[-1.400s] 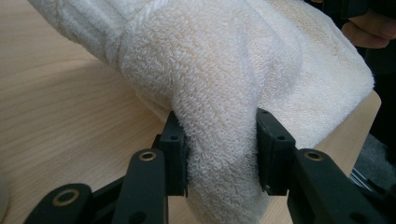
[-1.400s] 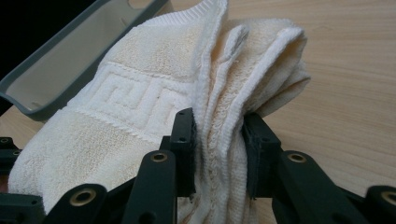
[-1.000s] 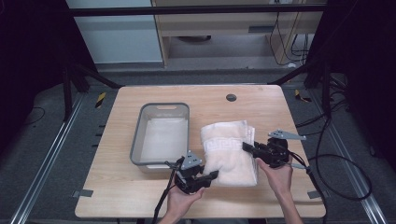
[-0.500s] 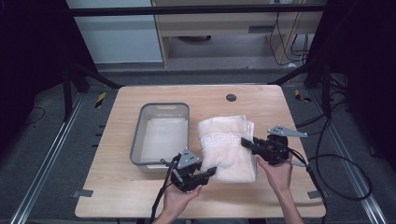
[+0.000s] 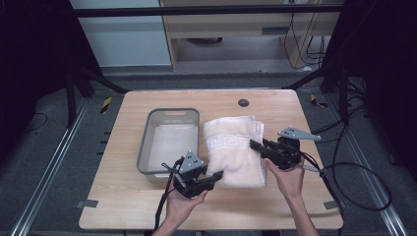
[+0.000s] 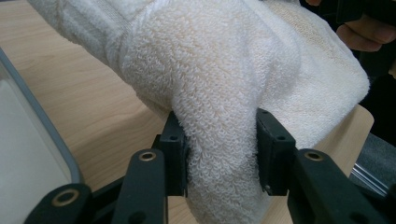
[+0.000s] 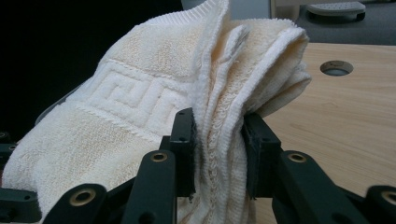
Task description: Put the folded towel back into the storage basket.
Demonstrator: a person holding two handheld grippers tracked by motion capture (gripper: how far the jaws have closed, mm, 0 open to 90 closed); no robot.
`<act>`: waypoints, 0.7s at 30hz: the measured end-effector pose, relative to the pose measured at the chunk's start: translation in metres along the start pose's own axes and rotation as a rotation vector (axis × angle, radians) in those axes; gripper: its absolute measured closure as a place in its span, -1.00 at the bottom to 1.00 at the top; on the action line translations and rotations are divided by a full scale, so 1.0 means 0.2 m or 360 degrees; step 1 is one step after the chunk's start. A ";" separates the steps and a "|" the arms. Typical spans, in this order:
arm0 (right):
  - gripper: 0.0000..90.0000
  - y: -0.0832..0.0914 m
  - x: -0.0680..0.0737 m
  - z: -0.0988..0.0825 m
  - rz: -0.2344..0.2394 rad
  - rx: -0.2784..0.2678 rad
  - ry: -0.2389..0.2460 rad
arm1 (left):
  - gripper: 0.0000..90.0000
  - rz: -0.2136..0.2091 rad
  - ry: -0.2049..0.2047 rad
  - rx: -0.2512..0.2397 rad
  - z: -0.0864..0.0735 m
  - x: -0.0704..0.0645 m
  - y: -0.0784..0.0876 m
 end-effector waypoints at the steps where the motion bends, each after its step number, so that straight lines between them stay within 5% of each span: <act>1: 0.54 0.00 0.00 0.00 0.0000 0.0000 0.0000 | 0.34 0.0000 0.0000 0.0000 0.00 0.00 0.00; 21: 0.53 -0.08 0.09 0.12 0.0014 -0.0050 0.0013 | 0.34 0.0055 -0.0018 -0.0049 0.07 0.09 0.11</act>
Point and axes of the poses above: each handheld gripper's, and its own axes: y roughly backward along the jaws, z roughly out of its top, x roughly to its left, the point moved 6 cm from there along -y, roughly forward along the jaws, and after that the axes turned 6 degrees about -z, right-handed, at the moved point
